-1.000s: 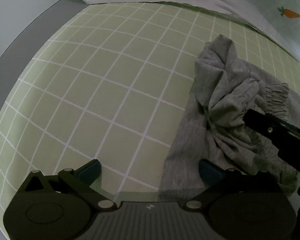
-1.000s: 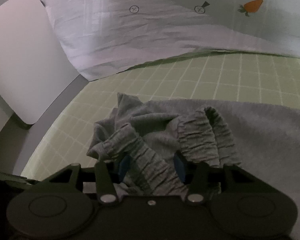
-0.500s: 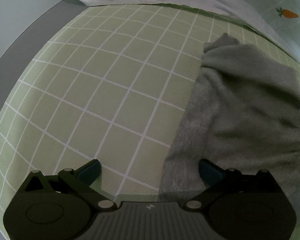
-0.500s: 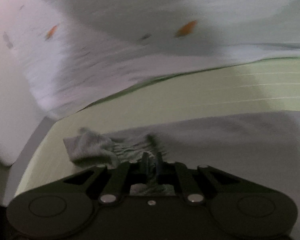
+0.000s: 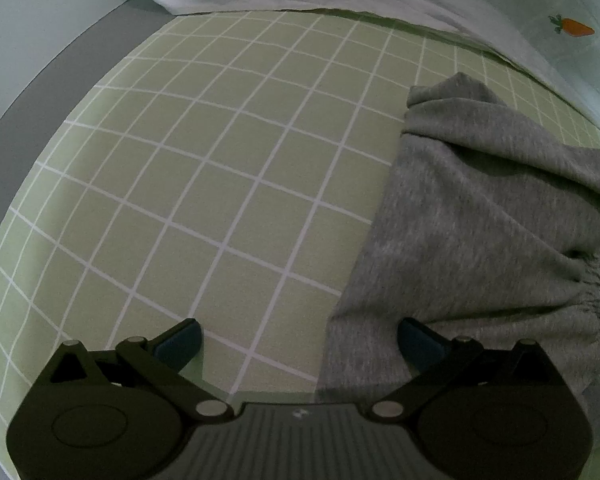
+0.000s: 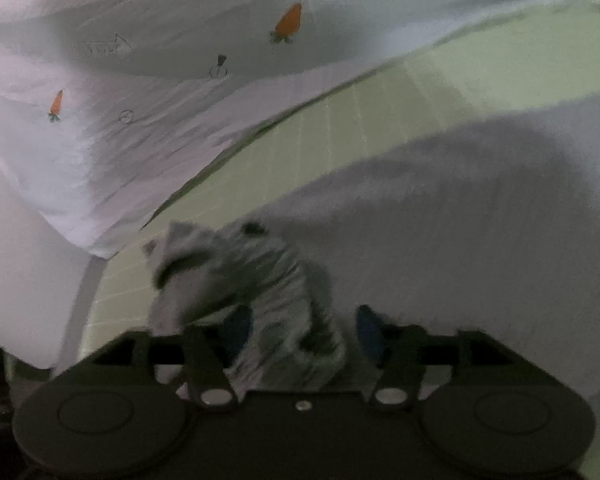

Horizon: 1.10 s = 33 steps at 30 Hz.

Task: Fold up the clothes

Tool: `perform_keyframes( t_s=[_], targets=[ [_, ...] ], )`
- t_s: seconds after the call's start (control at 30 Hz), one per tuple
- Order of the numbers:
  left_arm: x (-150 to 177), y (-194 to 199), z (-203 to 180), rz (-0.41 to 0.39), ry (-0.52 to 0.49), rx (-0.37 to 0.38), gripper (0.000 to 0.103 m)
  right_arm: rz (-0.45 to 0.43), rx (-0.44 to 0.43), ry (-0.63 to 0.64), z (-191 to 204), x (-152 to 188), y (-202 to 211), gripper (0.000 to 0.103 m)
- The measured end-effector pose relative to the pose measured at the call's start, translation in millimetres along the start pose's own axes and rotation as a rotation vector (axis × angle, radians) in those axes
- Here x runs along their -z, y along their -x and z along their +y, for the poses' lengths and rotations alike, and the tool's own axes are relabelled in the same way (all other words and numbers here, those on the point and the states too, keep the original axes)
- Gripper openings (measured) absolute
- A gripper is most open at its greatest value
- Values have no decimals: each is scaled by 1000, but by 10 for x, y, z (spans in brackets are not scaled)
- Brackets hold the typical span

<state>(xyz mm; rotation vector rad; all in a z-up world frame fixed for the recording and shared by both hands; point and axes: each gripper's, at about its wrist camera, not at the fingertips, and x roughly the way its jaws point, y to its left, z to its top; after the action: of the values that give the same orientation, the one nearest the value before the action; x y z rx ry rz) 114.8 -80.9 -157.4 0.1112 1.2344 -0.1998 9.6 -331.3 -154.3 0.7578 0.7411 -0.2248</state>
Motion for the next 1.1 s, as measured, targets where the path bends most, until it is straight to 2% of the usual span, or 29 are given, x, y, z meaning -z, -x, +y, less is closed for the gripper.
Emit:
perform_keyframes(
  t_s=[0.03, 0.17, 0.2, 0.23, 0.27, 0.3, 0.33, 0.43, 0.5, 0.57, 0.63, 0.77, 0.8, 0.87, 0.93, 1.03, 1.1],
  targets=[
    [0, -2, -8, -2, 0, -1, 103, 21, -16, -8, 12, 21, -43, 77],
    [2, -7, -21, -6, -2, -2, 103, 31, -21, 48, 128, 48, -154, 79],
    [2, -5, -24, -6, -1, -2, 103, 43, -24, 69, 173, 40, -181, 75],
    [2, -3, -26, -6, -1, -3, 103, 54, -25, 90, 218, 33, -208, 57],
    [-4, -5, -27, -4, 0, -3, 103, 63, -1, 119, 265, 30, -232, 32],
    [-7, 0, -30, -1, 1, -4, 103, 61, 18, 155, 310, 17, -257, 28],
    [-22, 5, -33, 3, -1, -2, 103, 47, 14, 187, 339, 7, -217, 17],
    [-48, 69, -44, -8, -13, 20, 103, -37, -3, 262, 443, -41, 33, 12],
    [-53, 151, -66, -37, -27, 39, 103, -127, 22, 347, 575, -57, 283, 11],
    [-31, 214, -125, -55, -67, 40, 103, -174, 79, 374, 566, -80, 453, 11],
    [17, 177, -186, -33, -98, 39, 103, -215, 139, 395, 546, -102, 605, 12],
    [116, 84, -266, 7, -136, 35, 103, -51, 349, 308, 86, -53, 239, 32],
    [123, 91, -273, 4, -144, 33, 103, -42, 369, 295, 15, -26, 211, 38],
    [126, 106, -281, -2, -157, 27, 103, -70, 371, 283, -48, 23, 264, 56],
    [129, 128, -270, -5, -156, 22, 103, -80, 375, 281, -55, 35, 313, 65],
    [151, 185, -284, -20, -168, 6, 103, -100, 376, 273, -111, 83, 440, 89],
    [175, 253, -322, -41, -183, -3, 103, -121, 373, 259, -202, 146, 589, 97]
  ],
)
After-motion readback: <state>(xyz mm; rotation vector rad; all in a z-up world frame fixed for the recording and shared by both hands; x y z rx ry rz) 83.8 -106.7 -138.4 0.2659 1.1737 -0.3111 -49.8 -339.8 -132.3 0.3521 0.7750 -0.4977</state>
